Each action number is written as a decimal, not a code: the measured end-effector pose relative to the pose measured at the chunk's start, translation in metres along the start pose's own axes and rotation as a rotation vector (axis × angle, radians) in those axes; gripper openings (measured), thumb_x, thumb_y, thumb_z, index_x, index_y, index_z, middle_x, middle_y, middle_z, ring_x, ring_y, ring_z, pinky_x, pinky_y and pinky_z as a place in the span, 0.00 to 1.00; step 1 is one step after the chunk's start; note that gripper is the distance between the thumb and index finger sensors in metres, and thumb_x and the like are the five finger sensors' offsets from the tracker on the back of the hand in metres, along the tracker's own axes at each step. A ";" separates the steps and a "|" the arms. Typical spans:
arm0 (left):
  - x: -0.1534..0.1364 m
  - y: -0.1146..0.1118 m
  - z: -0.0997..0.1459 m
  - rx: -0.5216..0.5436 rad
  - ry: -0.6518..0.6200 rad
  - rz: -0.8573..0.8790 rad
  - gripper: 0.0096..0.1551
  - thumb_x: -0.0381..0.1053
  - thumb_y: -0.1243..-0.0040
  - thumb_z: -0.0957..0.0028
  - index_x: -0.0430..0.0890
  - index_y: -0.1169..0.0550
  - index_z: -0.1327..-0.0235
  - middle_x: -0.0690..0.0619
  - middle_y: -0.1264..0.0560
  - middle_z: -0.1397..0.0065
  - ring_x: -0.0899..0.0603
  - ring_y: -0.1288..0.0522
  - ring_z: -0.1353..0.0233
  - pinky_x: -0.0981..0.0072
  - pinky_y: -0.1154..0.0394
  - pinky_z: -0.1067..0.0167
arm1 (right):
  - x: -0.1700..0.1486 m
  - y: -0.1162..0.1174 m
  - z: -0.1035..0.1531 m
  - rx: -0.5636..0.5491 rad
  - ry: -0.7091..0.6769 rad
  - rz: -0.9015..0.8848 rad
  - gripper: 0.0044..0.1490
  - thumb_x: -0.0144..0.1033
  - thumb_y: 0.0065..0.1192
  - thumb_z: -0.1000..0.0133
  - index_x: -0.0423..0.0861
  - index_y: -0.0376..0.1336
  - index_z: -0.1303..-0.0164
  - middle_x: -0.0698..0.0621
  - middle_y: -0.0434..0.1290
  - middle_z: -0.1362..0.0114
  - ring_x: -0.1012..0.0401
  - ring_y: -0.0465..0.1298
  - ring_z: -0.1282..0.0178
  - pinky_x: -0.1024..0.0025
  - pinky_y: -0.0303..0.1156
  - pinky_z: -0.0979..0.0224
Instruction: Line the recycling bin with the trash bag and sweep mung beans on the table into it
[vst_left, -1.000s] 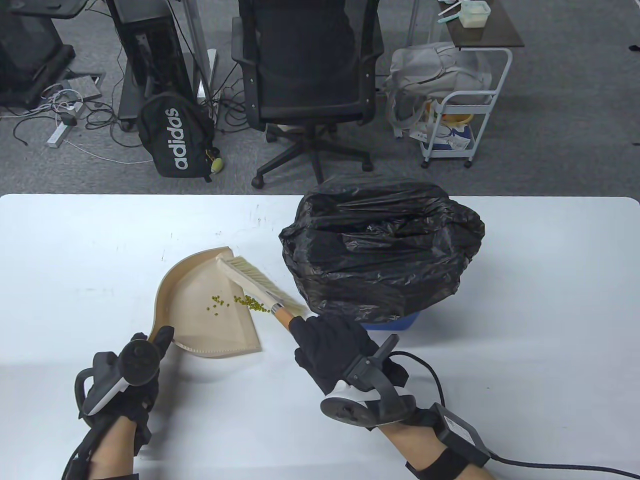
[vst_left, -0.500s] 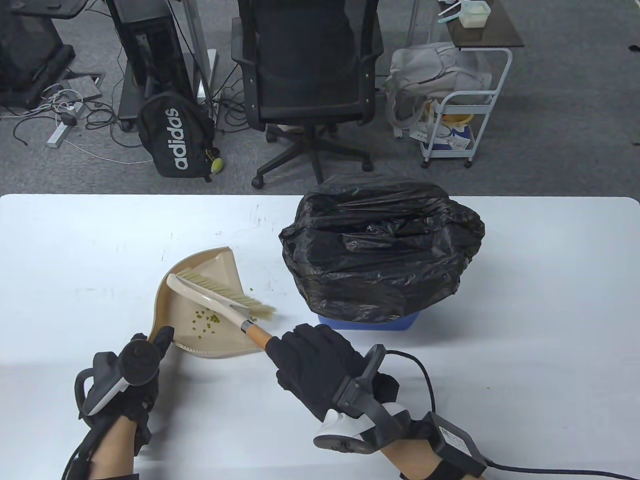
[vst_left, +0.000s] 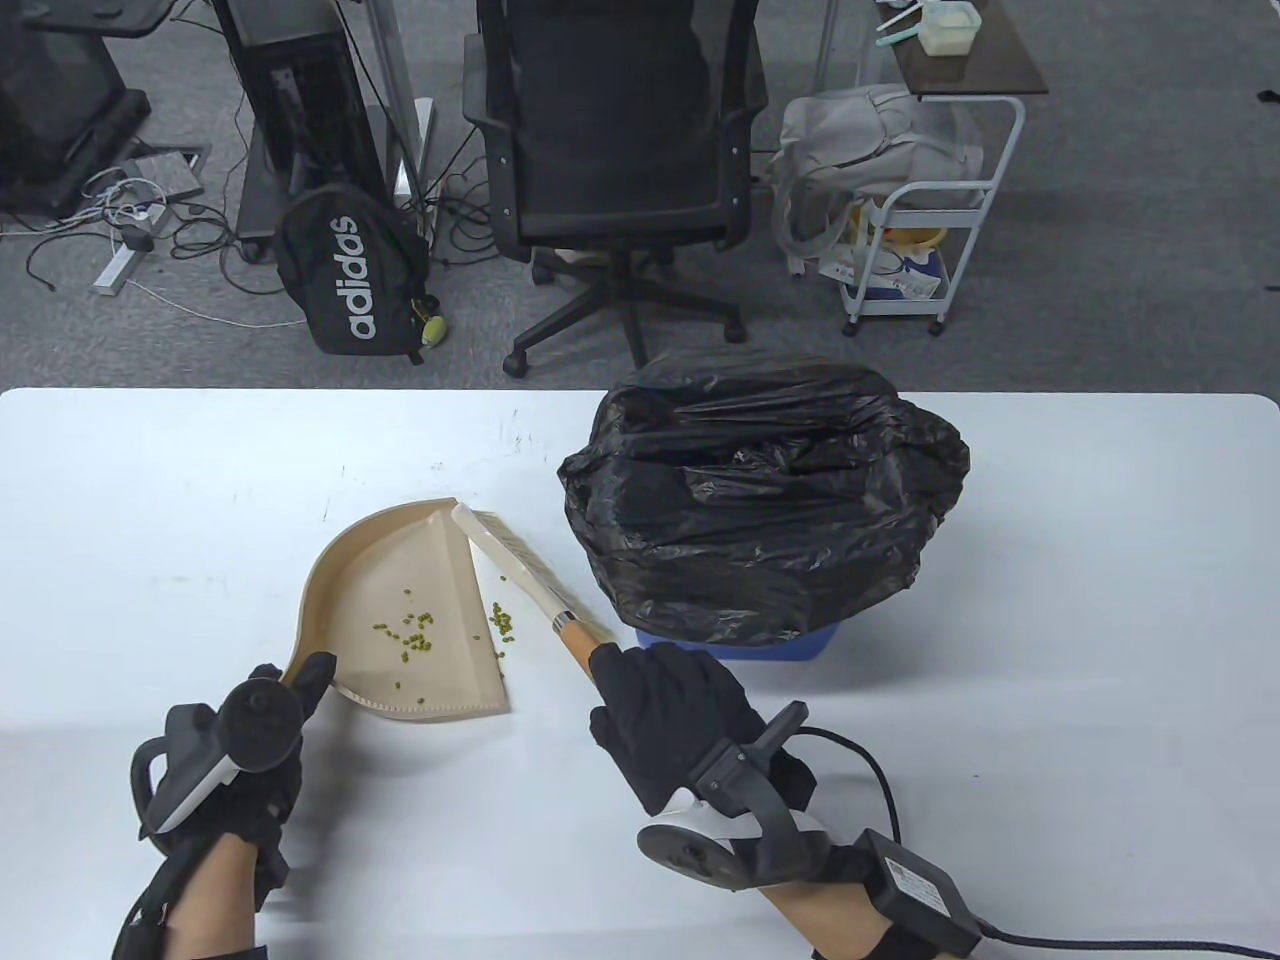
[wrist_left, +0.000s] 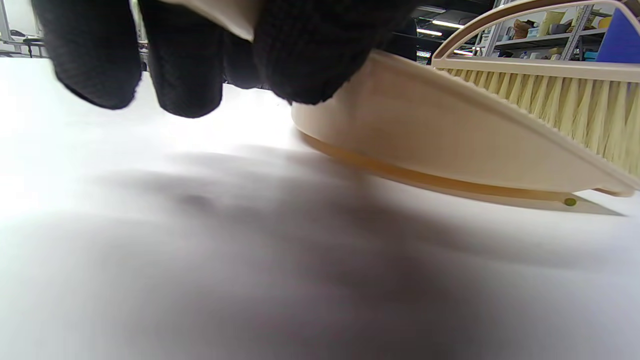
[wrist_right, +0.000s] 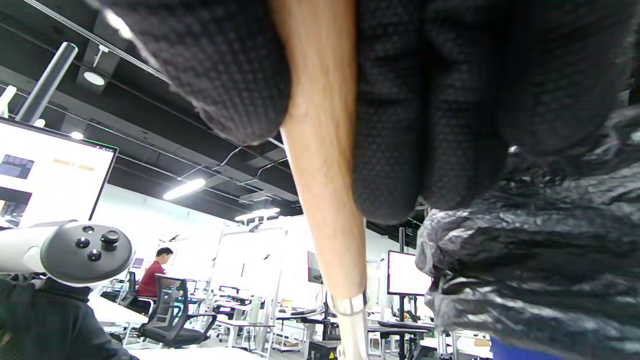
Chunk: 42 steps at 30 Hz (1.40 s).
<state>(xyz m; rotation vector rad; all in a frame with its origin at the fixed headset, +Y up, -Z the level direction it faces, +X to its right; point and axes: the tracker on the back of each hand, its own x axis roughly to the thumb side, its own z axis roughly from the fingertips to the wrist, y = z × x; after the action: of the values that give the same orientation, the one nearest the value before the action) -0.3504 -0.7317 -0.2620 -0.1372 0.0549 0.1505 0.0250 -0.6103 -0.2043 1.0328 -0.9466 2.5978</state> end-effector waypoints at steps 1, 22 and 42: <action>0.000 0.000 0.000 0.003 -0.002 0.001 0.42 0.31 0.32 0.47 0.57 0.34 0.21 0.29 0.33 0.18 0.19 0.26 0.27 0.21 0.25 0.38 | 0.002 0.001 0.000 0.003 -0.005 0.007 0.35 0.39 0.69 0.47 0.29 0.73 0.38 0.32 0.86 0.49 0.38 0.86 0.50 0.40 0.80 0.48; -0.011 0.000 -0.001 0.006 0.005 0.085 0.41 0.32 0.34 0.45 0.57 0.34 0.20 0.30 0.32 0.18 0.21 0.25 0.27 0.21 0.26 0.38 | -0.006 -0.009 0.001 -0.057 0.124 -0.093 0.35 0.39 0.69 0.46 0.27 0.74 0.39 0.31 0.86 0.51 0.37 0.87 0.52 0.41 0.81 0.50; -0.018 0.001 -0.002 0.015 0.048 0.067 0.41 0.32 0.34 0.46 0.57 0.34 0.20 0.30 0.32 0.18 0.21 0.25 0.27 0.20 0.26 0.38 | 0.005 -0.008 0.016 -0.100 0.245 -0.392 0.36 0.41 0.67 0.44 0.24 0.73 0.41 0.32 0.86 0.53 0.39 0.88 0.54 0.43 0.83 0.53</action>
<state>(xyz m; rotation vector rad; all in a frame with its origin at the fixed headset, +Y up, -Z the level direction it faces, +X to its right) -0.3681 -0.7333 -0.2630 -0.1240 0.1089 0.2139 0.0337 -0.6143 -0.1880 0.7615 -0.7216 2.2619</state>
